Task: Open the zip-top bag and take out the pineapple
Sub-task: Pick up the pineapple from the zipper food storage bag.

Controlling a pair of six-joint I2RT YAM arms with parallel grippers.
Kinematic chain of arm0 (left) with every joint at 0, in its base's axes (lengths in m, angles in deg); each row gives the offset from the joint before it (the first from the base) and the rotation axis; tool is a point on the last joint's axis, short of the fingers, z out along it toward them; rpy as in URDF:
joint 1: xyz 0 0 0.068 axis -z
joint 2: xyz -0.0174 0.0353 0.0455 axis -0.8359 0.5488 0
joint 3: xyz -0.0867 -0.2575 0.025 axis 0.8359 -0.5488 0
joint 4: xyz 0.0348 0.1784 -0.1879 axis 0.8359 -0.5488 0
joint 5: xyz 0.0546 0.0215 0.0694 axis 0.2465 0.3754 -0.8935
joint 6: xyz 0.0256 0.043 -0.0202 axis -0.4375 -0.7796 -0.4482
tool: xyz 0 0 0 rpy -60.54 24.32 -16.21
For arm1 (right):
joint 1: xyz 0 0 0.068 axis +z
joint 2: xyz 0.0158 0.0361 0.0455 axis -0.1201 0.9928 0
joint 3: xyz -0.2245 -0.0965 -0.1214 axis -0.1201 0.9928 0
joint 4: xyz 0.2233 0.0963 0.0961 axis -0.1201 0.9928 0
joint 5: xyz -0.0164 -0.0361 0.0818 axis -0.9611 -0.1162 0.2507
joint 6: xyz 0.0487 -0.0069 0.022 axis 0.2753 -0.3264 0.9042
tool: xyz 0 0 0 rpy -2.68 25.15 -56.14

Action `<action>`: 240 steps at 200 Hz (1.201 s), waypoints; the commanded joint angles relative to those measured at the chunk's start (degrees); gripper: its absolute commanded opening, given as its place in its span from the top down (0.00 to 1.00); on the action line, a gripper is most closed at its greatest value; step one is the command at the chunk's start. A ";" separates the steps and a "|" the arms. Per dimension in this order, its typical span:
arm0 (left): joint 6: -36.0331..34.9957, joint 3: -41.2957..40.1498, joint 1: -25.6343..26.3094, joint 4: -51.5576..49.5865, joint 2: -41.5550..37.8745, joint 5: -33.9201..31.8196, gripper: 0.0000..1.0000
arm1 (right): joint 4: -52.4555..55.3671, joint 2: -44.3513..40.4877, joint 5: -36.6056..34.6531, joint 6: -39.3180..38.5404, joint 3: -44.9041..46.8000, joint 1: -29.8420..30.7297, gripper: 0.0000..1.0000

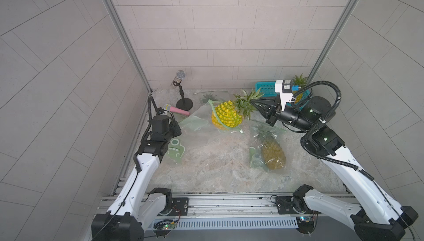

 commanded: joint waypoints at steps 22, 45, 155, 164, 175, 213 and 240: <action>0.76 -0.55 -0.43 -1.42 -0.79 -5.34 1.00 | -8.22 -4.03 -1.49 -1.31 -3.72 -0.55 1.00; 1.18 -0.75 -0.39 -1.59 -0.84 -6.65 1.00 | -8.22 -4.34 -1.74 -1.33 -3.54 -0.65 1.00; 1.85 -1.15 -0.38 -2.03 -1.47 -8.94 1.00 | -8.70 -5.70 -3.09 -1.70 -2.58 -0.73 1.00; 2.01 -1.18 -0.39 -1.95 -1.56 -9.26 1.00 | -8.59 -5.75 -3.16 -1.72 -2.49 -0.71 1.00; 2.11 -1.26 -0.39 -1.96 -1.71 -9.56 1.00 | -8.33 -5.91 -3.49 -2.04 -2.49 -0.71 1.00; 3.51 -1.55 -0.41 -2.21 -2.24 -12.18 1.00 | -7.12 -6.58 -4.53 -3.37 -2.22 -0.71 1.00; 4.26 -1.61 -0.39 -2.30 -2.82 -13.58 1.00 | -5.35 -7.00 -5.96 -4.95 -2.23 -0.79 1.00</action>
